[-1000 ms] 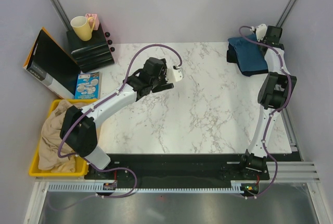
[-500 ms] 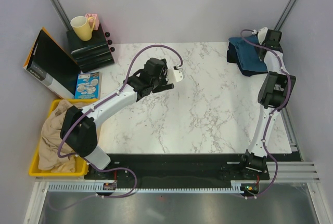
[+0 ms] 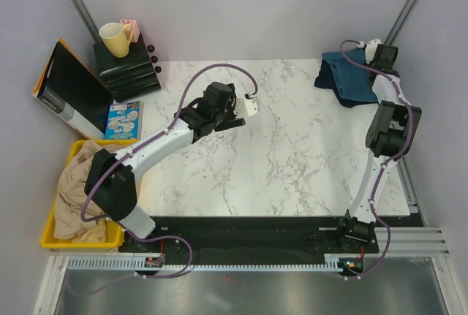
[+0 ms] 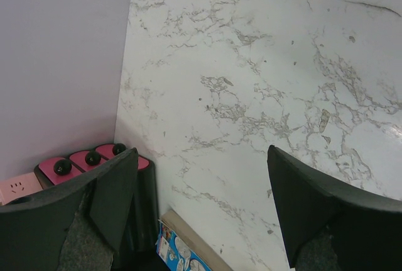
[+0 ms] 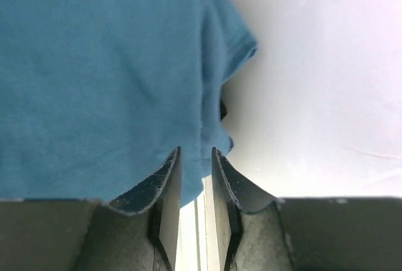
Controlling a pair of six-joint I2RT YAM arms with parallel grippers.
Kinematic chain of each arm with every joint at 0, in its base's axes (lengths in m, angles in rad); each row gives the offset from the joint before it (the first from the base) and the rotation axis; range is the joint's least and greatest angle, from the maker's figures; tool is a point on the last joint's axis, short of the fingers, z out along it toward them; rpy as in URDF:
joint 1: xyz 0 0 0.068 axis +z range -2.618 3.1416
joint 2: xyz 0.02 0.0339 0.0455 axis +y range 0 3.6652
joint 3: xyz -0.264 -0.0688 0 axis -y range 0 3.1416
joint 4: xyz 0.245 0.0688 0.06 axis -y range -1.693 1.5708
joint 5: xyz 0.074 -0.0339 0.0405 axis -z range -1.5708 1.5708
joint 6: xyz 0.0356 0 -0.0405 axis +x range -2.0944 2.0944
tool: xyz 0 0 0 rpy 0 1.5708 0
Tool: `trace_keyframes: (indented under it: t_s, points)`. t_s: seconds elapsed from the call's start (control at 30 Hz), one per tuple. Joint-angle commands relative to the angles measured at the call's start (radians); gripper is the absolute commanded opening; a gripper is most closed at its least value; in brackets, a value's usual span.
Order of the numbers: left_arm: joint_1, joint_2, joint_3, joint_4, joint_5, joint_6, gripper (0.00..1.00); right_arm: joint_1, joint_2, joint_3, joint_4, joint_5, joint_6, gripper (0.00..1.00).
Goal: Fold and stack the t-shirts
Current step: Neatly place the folded tshirt to the corner
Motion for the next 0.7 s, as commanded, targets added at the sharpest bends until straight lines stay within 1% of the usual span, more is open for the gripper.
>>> trace_keyframes:
  t_s: [0.0, 0.07, 0.13, 0.2, 0.27, 0.43, 0.53, 0.67]
  points:
    - [-0.008, -0.016, 0.04, -0.003, -0.013, 0.011, 0.9, 0.008, -0.1, 0.012, 0.028, -0.043, 0.081, 0.33]
    - [-0.008, -0.021, 0.037, -0.002, -0.014, 0.014, 0.9, 0.008, -0.119, 0.004, 0.03, -0.075, 0.101, 0.32]
    - [-0.008, -0.025, 0.035, -0.002, -0.014, 0.014, 0.9, 0.009, -0.136, 0.003, 0.027, -0.148, 0.128, 0.18]
    - [-0.008, -0.025, 0.027, 0.0, -0.013, 0.014, 0.9, 0.016, -0.121, 0.027, 0.002, -0.21, 0.144, 0.0]
    - [-0.008, -0.025, 0.027, 0.0, -0.011, 0.018, 0.9, 0.019, -0.092, 0.062, -0.046, -0.269, 0.162, 0.0]
    - [-0.008, -0.03, 0.02, 0.0, -0.01, 0.029, 0.9, 0.023, 0.024, 0.159, -0.091, -0.413, 0.226, 0.0]
    - [-0.008, -0.038, 0.001, 0.003, -0.01, 0.03, 0.9, 0.036, 0.079, 0.193, -0.094, -0.438, 0.248, 0.0]
    - [-0.008, -0.045, -0.025, 0.004, -0.002, 0.03, 0.9, 0.087, 0.12, 0.187, -0.097, -0.461, 0.21, 0.0]
